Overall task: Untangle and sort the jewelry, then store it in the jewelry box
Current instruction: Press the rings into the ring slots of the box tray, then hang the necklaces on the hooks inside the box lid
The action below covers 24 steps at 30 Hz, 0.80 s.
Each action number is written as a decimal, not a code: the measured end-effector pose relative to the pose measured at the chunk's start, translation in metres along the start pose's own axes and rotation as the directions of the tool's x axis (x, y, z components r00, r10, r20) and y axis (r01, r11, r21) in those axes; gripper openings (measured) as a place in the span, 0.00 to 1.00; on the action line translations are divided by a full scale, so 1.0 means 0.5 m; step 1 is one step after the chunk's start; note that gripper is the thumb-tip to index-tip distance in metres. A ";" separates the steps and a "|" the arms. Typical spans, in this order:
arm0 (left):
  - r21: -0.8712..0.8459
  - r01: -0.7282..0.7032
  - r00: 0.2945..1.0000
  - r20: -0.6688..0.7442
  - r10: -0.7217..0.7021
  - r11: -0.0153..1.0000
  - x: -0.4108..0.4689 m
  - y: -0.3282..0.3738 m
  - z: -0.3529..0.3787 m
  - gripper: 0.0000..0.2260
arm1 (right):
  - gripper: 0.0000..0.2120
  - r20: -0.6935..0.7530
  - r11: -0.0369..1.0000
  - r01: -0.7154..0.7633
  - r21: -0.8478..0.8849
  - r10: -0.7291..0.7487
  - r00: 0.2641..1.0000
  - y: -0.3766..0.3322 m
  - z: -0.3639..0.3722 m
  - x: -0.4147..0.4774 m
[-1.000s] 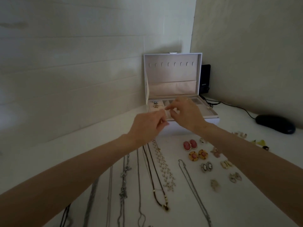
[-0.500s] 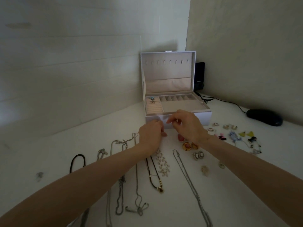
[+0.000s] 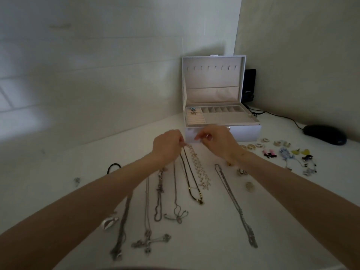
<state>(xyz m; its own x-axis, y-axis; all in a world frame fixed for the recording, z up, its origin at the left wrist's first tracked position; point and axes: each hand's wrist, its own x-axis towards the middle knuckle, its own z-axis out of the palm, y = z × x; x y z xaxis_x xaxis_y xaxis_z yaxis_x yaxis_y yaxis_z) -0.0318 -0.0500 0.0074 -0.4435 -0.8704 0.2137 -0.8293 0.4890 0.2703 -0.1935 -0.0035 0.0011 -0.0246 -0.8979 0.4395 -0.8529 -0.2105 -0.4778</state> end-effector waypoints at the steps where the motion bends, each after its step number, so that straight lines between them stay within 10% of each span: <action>1: 0.013 0.040 0.998 0.038 -0.040 0.999 -0.012 -0.022 -0.024 0.12 | 0.09 0.024 1.000 0.010 0.006 -0.010 1.000 -0.014 0.002 -0.003; 13: 0.450 0.282 0.761 0.432 -0.483 0.847 -0.093 -0.336 -0.168 0.17 | 0.10 0.112 0.994 0.085 0.076 -0.093 0.989 -0.094 0.037 -0.024; 24: 0.415 0.267 0.829 0.362 -0.426 0.870 -0.120 -0.301 -0.179 0.11 | 0.10 0.158 0.996 0.084 0.020 -0.086 0.984 -0.124 0.036 -0.043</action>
<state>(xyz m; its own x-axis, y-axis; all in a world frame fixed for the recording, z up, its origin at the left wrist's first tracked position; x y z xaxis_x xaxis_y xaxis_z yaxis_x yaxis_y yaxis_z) 0.1501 -0.0663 0.0379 -0.1371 -0.9509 -0.2776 -0.9807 0.1697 -0.0971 -0.1306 0.0220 0.0079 0.1310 -0.9262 0.3534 -0.8416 -0.2923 -0.4542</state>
